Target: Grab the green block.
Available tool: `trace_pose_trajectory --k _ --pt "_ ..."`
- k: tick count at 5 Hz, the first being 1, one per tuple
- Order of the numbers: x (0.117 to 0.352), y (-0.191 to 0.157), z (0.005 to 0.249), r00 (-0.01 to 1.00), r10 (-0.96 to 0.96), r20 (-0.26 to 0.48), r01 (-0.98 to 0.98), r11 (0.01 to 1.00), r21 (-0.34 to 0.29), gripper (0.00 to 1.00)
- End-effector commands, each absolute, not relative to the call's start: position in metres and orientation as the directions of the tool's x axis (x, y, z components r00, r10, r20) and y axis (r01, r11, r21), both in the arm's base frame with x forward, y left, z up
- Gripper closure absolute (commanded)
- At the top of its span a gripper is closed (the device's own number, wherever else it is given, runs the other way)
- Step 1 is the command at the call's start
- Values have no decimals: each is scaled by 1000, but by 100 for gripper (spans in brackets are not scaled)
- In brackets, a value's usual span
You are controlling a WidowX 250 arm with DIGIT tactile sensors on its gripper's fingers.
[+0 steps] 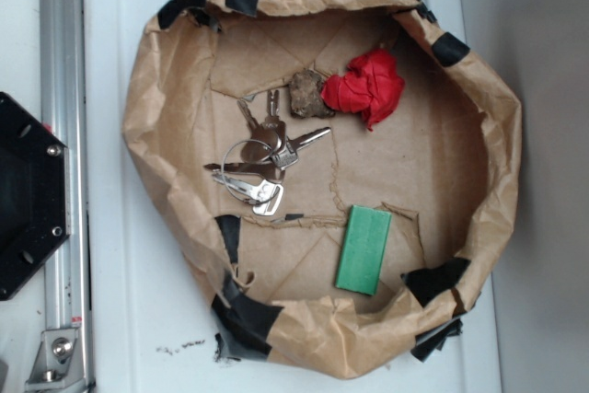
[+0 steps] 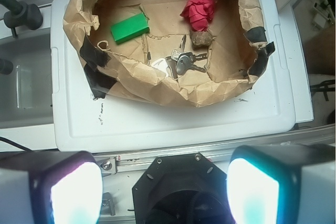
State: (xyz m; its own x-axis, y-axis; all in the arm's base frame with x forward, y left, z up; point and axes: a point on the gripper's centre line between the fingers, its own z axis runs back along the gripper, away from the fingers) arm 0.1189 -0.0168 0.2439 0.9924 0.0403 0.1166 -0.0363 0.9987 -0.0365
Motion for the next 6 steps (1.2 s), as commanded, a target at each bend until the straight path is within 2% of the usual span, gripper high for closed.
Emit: trace_pose_trajectory --k 1,2,3,4,5,6 --pt "119 -17 244 992 40 117 -36 999 -37 0" --pt "154 -6 213 957 259 130 -255 966 -50 0" --pt "196 -12 199 903 408 136 -407 913 -39 0" --pt "230 -22 177 781 609 136 -596 793 -128 0" --pt "256 -35 146 675 732 88 -711 678 -187 0" --pt "275 -41 96 674 737 52 -718 669 -192 0"
